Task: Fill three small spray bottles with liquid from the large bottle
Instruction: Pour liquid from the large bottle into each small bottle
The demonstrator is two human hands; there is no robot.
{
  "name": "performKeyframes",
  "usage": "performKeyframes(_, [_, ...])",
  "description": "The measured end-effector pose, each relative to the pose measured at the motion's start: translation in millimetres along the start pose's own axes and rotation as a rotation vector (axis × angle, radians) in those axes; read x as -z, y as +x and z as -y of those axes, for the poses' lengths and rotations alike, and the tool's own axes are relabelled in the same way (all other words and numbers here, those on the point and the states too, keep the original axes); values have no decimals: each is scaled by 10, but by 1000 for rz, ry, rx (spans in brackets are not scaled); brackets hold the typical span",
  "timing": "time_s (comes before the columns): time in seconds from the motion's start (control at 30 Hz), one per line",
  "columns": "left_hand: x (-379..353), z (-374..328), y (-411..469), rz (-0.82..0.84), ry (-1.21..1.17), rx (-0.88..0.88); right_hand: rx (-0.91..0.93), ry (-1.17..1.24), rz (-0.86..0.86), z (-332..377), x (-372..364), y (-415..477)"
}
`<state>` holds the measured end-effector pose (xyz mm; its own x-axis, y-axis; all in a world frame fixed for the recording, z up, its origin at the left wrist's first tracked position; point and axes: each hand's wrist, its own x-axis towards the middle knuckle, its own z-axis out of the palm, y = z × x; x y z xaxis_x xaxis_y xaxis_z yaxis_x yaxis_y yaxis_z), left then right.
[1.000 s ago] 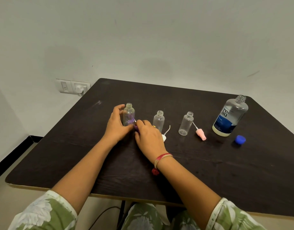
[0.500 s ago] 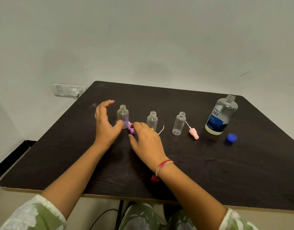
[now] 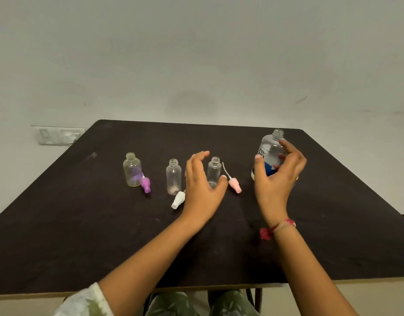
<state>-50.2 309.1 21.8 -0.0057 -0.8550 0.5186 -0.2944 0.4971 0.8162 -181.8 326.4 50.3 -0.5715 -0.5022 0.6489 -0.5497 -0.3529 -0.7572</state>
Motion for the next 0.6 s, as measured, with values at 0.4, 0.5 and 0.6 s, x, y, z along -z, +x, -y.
performKeyframes(0.4, [-289,195,452,150,140,215,-280,-21,101,-732,-288,641])
performKeyframes(0.5, [-298,239,412,160,193,167,-299,-5,110,-853,-254,652])
performKeyframes(0.6, [-300,250,406,132,245,101,-308,-10,151,-920,-216,675])
